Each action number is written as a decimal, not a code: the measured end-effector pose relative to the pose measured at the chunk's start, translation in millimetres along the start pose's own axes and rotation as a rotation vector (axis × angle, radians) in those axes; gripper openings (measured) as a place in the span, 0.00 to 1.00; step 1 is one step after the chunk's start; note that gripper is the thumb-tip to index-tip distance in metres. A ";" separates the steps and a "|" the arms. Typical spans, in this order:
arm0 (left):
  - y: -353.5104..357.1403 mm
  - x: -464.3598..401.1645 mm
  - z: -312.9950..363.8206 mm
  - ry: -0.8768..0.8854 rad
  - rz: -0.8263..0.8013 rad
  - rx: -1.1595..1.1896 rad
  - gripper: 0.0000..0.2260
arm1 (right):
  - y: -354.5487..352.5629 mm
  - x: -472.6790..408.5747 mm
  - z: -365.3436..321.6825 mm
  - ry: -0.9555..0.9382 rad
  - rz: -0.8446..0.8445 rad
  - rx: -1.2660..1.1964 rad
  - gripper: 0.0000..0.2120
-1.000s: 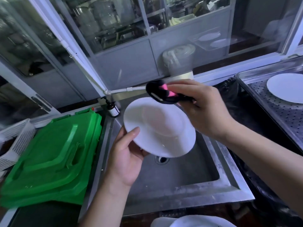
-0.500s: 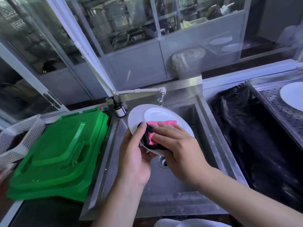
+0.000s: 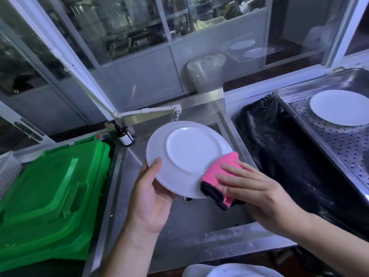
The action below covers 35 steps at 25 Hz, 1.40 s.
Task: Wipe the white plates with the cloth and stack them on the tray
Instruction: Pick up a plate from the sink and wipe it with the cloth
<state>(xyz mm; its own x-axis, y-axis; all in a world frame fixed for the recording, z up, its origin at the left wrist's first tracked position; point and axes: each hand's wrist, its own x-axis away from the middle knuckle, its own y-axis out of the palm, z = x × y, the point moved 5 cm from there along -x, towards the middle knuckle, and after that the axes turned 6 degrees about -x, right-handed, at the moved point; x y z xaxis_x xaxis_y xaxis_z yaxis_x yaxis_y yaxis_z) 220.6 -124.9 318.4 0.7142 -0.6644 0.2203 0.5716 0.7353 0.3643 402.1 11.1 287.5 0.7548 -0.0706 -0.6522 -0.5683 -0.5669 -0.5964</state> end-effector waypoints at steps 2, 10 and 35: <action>-5.7 0.4 2.7 -0.006 -0.003 -0.020 0.24 | -9.9 14.5 19.5 0.183 0.086 -0.072 0.15; 5.6 26.4 -7.6 0.159 -0.196 -0.448 0.17 | 8.2 10.4 59.3 1.457 0.417 -0.977 0.10; -7.8 34.6 -18.1 -0.043 -0.029 0.139 0.24 | 63.7 -69.1 -65.3 0.023 0.082 0.203 0.25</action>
<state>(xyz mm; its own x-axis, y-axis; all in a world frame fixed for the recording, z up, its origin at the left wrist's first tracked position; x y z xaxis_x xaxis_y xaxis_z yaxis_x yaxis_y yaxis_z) 248.2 -151.2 306.8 0.6786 -0.6922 0.2458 0.5280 0.6923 0.4919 335.2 -73.7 325.1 0.7095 -0.1292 -0.6928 -0.6804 -0.3815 -0.6257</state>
